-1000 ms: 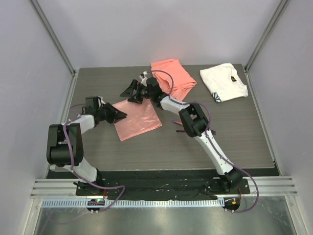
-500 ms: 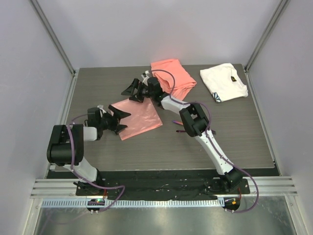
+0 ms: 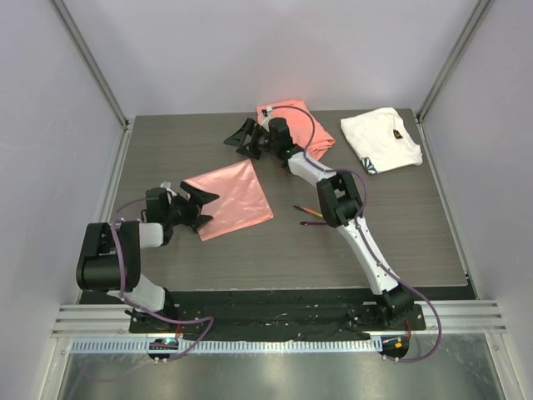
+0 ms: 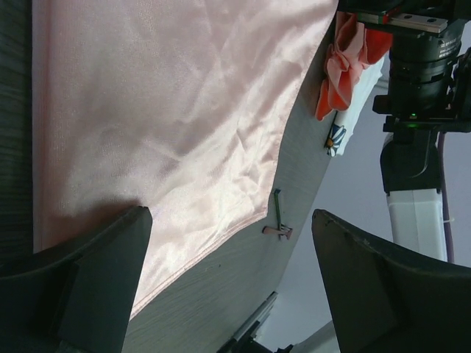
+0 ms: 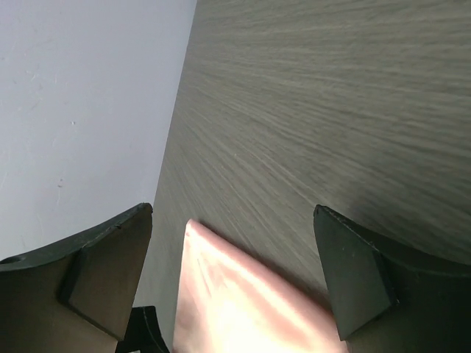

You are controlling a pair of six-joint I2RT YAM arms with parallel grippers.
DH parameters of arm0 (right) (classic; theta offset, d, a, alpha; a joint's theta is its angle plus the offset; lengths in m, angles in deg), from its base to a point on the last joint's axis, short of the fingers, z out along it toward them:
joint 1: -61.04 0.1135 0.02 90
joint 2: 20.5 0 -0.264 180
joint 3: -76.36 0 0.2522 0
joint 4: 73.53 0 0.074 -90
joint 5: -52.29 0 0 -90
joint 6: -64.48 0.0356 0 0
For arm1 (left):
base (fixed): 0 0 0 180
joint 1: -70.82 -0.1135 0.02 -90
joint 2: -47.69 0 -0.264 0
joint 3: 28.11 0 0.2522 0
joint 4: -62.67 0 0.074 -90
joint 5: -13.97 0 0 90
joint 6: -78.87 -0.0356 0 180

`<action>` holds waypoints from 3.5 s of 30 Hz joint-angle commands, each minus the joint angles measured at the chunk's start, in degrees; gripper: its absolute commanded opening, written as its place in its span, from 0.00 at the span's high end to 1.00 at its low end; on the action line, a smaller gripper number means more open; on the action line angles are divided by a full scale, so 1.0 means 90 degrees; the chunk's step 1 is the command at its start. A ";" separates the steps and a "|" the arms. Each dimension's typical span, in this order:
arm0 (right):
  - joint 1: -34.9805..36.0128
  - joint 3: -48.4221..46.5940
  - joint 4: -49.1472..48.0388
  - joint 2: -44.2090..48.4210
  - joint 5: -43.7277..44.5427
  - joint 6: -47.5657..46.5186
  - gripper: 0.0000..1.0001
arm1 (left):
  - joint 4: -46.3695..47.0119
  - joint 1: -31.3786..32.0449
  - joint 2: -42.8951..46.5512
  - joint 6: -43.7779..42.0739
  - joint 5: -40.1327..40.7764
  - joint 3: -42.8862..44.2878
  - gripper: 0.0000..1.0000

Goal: Fold the napkin into a case and place the utensils inside
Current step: Smooth out the square-folded napkin at the center of the board.

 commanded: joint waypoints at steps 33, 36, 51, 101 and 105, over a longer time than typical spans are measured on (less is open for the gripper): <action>0.0829 0.5107 -0.1015 0.3594 -0.0512 0.0011 0.07 | 0.0578 -0.0191 -0.3186 0.0281 -0.0398 0.4106 0.39; 0.0829 0.5195 -0.1084 0.3545 -0.0512 0.0070 0.07 | 0.0481 -0.0035 -0.3216 0.0115 -0.0340 0.4038 0.41; 0.0848 0.6063 -0.1503 0.3466 -0.0395 0.0109 0.07 | -0.0653 0.0024 -0.3948 -0.0638 0.0080 0.4682 0.41; 0.0292 0.6865 0.2198 0.5224 0.0816 -0.2332 0.60 | -0.5418 0.2700 0.0417 -0.3059 0.1945 0.3344 0.32; 0.0340 0.6807 0.2198 0.5107 0.0757 -0.2284 0.62 | -0.5428 0.2710 0.0388 -0.3079 0.1935 0.3354 0.32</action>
